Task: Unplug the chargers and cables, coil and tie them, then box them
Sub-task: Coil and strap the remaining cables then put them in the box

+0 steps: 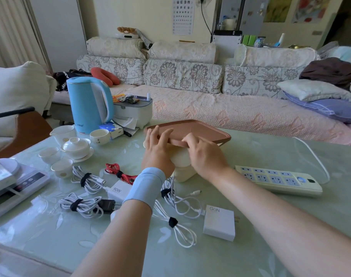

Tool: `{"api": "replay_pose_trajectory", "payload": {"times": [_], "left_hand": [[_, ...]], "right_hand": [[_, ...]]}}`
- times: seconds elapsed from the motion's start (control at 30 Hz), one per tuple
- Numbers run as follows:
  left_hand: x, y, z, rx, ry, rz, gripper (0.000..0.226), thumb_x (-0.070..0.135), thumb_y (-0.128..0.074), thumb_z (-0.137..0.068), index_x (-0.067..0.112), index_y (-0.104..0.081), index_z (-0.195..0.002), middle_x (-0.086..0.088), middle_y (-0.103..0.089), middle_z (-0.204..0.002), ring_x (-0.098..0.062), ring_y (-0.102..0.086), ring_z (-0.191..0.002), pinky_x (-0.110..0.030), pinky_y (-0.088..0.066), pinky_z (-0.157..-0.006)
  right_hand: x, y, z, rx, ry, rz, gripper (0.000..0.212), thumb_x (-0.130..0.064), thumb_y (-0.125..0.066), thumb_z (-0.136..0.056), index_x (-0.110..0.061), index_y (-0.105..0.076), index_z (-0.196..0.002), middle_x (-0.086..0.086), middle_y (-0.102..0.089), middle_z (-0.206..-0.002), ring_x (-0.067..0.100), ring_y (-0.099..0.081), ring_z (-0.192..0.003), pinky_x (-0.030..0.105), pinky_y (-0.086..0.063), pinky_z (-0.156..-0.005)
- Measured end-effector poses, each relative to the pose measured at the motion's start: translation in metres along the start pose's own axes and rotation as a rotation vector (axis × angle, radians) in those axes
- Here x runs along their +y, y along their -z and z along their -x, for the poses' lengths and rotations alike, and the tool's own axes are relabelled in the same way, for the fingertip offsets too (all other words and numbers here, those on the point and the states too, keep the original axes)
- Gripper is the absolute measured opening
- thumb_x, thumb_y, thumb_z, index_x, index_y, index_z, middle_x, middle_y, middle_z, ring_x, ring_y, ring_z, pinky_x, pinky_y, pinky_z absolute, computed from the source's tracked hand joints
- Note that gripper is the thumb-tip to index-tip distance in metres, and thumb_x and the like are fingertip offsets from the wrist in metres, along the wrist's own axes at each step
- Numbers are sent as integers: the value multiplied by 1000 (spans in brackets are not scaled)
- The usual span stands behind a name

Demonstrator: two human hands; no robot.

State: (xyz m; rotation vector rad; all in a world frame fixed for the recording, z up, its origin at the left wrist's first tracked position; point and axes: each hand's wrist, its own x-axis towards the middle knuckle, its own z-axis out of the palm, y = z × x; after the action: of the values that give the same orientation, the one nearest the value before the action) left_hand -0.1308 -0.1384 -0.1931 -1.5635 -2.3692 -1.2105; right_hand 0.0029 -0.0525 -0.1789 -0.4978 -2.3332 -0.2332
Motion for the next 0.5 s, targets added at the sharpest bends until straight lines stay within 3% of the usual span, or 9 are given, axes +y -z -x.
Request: {"api": "replay_pose_trajectory", "payload": {"times": [0.03,0.1,0.2,0.33,0.5], "left_hand": [[0,0,0,27,-25,-43,81,-5,-55,-69,31,-41,-140,-5,-19,-156,-27,-4,-147,-36,-15,-118],[-3,-2,-1,132,-108,-143,60,7,-68,-72,29,-57,-127,-6,-40,-146,-33,-24,-141,-46,-27,-114],[-3,3,-7,322,-233,-190,24,18,-70,-77,28,-72,-98,2,-67,-113,-31,-54,-115,-48,-41,-99],[19,16,-10,375,-335,-111,20,20,-60,-79,24,-76,-92,5,-71,-99,-30,-57,-101,-40,-49,-86],[64,14,-3,432,-436,37,15,12,-68,-79,16,-78,-90,1,-71,-91,-30,-58,-98,-24,-40,-88]], "right_hand": [[2,1,-1,-3,6,-5,10,-4,-59,-88,-8,-57,-97,10,-66,-74,35,-63,-65,32,-45,-52],[7,4,2,-46,24,-25,12,-11,-51,-92,-8,-58,-101,12,-70,-85,36,-66,-76,40,-54,-60],[17,14,12,-54,64,-23,17,-3,-59,-86,-4,-61,-103,13,-71,-92,33,-69,-84,42,-57,-64],[27,38,18,33,63,39,26,9,-70,-76,2,-66,-100,12,-72,-91,30,-71,-85,32,-57,-65],[31,75,23,108,47,202,27,18,-54,-74,3,-60,-95,16,-65,-83,36,-65,-69,40,-56,-57]]}}
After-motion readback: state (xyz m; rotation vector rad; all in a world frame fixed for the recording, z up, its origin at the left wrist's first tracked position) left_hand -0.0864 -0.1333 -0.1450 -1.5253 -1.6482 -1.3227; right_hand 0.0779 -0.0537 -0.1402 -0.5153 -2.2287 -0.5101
